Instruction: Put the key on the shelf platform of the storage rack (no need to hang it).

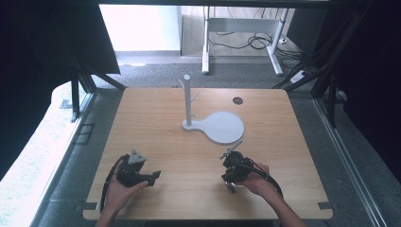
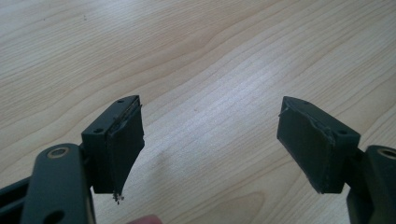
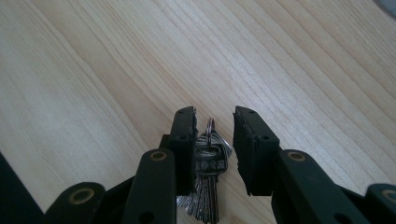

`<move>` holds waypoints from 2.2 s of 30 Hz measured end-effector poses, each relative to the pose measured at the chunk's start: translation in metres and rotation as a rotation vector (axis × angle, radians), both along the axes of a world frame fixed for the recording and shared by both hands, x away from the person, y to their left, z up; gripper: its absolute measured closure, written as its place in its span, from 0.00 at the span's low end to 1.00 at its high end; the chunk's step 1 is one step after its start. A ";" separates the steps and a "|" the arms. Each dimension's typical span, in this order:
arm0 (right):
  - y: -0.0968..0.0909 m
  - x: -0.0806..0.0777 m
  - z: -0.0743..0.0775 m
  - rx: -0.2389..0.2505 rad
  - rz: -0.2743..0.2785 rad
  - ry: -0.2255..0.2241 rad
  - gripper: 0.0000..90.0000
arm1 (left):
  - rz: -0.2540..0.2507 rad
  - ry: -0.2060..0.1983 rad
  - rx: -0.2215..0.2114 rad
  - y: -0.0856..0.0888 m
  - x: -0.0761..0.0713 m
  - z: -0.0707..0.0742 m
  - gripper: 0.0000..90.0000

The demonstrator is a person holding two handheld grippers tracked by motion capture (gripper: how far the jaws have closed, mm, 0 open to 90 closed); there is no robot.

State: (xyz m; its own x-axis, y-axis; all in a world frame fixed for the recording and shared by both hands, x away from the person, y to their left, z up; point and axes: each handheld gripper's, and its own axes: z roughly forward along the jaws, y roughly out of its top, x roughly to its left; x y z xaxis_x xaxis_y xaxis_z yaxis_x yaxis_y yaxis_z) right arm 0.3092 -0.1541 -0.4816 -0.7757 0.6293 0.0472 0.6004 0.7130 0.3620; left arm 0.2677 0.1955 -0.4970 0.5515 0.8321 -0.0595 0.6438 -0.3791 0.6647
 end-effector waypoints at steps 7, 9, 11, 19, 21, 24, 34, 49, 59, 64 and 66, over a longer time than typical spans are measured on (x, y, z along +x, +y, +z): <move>0.005 0.001 -0.004 -0.011 0.007 0.012 0.79 | 0.001 0.000 0.002 0.000 0.000 0.000 0.26; 0.006 0.001 -0.006 -0.015 0.010 0.015 0.79 | 0.002 0.000 0.002 0.000 0.000 0.000 0.26; 0.007 0.002 -0.007 -0.020 0.008 0.020 0.80 | 0.000 -0.003 0.002 0.000 0.000 0.000 0.26; 0.005 0.004 -0.010 -0.017 -0.009 0.039 0.82 | -0.004 -0.006 0.005 0.000 0.000 0.001 0.26; 0.004 0.005 -0.010 -0.018 -0.013 0.045 0.83 | -0.006 -0.005 0.005 0.000 0.000 0.001 0.26; 0.005 0.005 -0.012 -0.016 -0.011 0.054 0.84 | -0.006 -0.004 0.007 -0.001 0.000 0.000 0.26; 0.006 0.006 -0.014 -0.023 -0.014 0.079 0.90 | 0.000 -0.002 0.003 0.000 0.000 0.000 0.26; 0.008 0.002 -0.012 -0.058 0.032 0.084 0.99 | -0.001 0.001 0.006 -0.001 0.000 0.000 0.26; 0.008 0.000 -0.005 -0.047 0.042 0.084 0.99 | -0.002 0.000 0.009 -0.001 0.000 -0.001 0.26; 0.004 0.000 0.002 -0.035 0.043 0.070 0.99 | -0.004 0.001 0.011 -0.001 0.000 -0.001 0.26; 0.003 0.000 0.006 -0.027 0.041 0.064 0.99 | -0.004 0.000 0.010 -0.002 0.000 -0.001 0.26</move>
State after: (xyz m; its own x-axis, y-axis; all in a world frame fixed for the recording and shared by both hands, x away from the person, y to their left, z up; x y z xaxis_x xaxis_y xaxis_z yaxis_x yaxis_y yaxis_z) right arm 0.3087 -0.1513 -0.4759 -0.7968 0.5987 0.0812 0.5919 0.7466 0.3038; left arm 0.2680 0.1940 -0.4979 0.5545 0.8306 -0.0516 0.6423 -0.3878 0.6611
